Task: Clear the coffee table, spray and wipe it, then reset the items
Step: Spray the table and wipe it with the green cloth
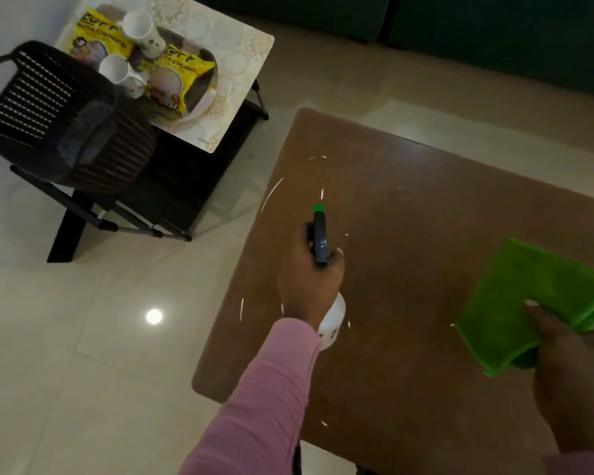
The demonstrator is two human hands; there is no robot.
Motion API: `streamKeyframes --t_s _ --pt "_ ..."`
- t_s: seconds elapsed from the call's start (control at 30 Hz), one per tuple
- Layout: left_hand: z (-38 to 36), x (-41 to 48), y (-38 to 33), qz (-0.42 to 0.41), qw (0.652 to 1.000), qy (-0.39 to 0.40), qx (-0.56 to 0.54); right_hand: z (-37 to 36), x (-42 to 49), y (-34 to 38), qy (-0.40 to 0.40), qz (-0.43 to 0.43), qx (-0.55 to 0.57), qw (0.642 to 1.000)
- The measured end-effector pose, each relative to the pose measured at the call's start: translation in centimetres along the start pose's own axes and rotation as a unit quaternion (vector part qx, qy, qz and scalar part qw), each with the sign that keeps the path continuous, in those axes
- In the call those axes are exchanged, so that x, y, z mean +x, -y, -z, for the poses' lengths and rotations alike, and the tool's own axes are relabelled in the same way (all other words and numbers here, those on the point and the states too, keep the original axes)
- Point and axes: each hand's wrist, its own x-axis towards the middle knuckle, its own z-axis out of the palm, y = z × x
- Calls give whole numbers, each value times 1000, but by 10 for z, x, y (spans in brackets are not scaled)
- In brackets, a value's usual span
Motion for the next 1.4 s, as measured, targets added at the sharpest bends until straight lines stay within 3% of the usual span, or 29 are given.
streamKeyframes --t_s 0.13,0.27,0.57,0.7,0.9,1.0,1.1,1.17,1.27,1.33,1.4 --pt "2 -9 -2 -12 999 -45 21 -17 16 7 -11 27 -13 999" --pt "-11 -4 -4 16 999 -30 -29 -46 19 16 -12 52 -64 997" --pt "-15 16 -5 32 999 -24 -14 -92 31 26 -9 85 -108 990" --pt "-17 22 -4 52 999 2 -7 -103 42 40 -44 124 -126 983" --pt "-14 21 0 53 998 -17 -2 -131 64 62 -108 166 -124 972" --pt "-9 17 4 50 998 -32 -12 -162 74 68 -67 216 -139 964" --pt "-4 8 6 44 998 -51 -2 -207 79 63 37 250 -232 939" --pt "-2 0 7 45 998 -49 -10 -240 81 49 127 290 -330 889" --pt "-5 -11 15 42 996 -75 -16 -273 79 18 228 395 -536 710" --pt "-8 -17 26 44 993 -108 -25 -274 70 0 285 476 -562 613" --pt "-9 -22 35 44 990 -127 -33 -256 62 -13 375 572 -542 488"
